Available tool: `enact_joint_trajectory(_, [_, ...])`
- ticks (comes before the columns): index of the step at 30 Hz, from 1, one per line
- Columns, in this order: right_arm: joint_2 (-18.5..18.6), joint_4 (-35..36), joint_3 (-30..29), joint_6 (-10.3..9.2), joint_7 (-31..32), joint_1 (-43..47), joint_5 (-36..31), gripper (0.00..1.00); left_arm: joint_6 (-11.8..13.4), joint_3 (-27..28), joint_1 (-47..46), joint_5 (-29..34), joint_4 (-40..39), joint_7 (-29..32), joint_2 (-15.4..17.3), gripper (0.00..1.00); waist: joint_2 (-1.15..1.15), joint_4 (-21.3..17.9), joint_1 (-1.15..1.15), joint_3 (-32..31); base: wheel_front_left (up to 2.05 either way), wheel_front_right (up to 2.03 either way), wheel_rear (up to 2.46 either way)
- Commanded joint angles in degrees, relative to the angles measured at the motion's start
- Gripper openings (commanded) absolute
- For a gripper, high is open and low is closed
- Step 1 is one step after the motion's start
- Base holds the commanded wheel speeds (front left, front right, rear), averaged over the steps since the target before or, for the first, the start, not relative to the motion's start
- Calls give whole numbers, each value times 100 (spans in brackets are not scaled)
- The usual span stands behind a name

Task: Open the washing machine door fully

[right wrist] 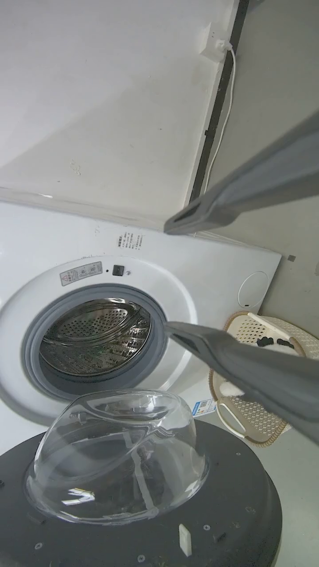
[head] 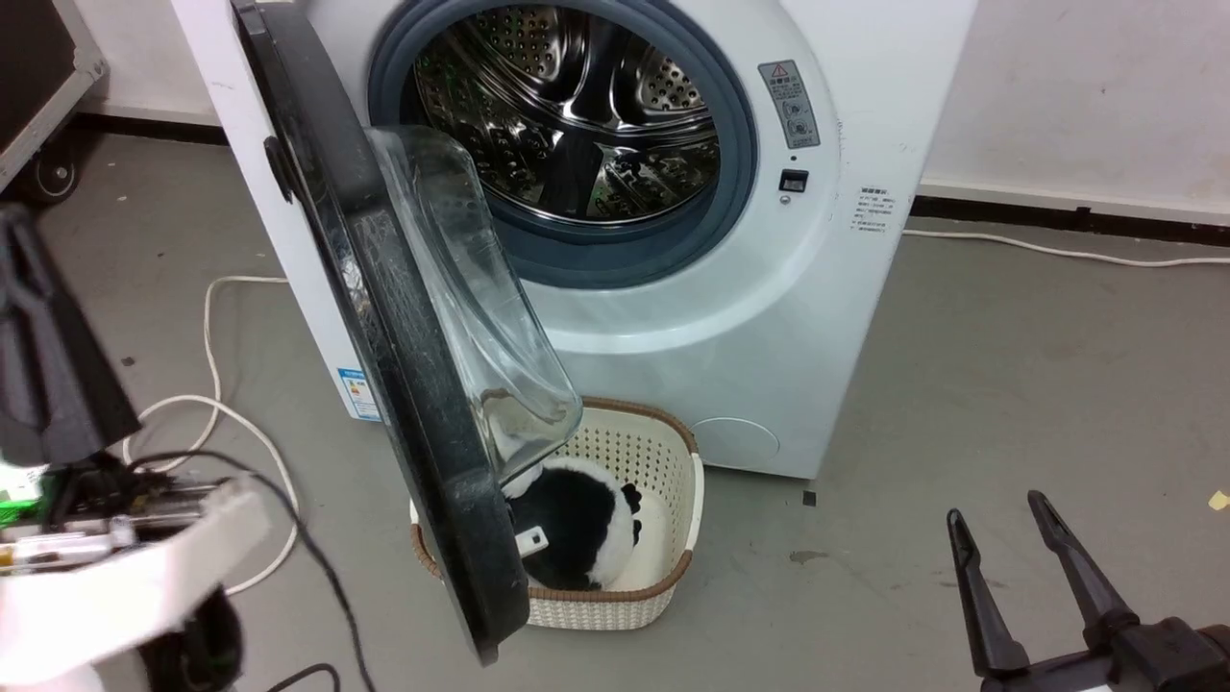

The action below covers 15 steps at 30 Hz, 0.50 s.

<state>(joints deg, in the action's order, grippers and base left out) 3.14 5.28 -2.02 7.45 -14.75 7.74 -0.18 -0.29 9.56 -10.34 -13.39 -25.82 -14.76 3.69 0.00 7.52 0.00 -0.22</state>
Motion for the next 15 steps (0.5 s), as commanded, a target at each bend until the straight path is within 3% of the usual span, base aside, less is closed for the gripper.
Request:
enact_joint_trajectory(1, [-26,-6,9,3,-25,-65,15,100,-70,-157,-61,116,-130,43,46,0,0,-6,0,-6,0,0,0])
enact_joint_trajectory(9, [-26,-31,15,3,-25,-62,74,100,-435,-1665,353,590,-344,778,63,0,0,-11,0,-8,0,0,0])
enact_joint_trajectory(15, [-26,-76,24,3,-25,-71,85,100,-579,-2618,858,585,220,1067,74,0,0,5,0,-2,0,0,0])
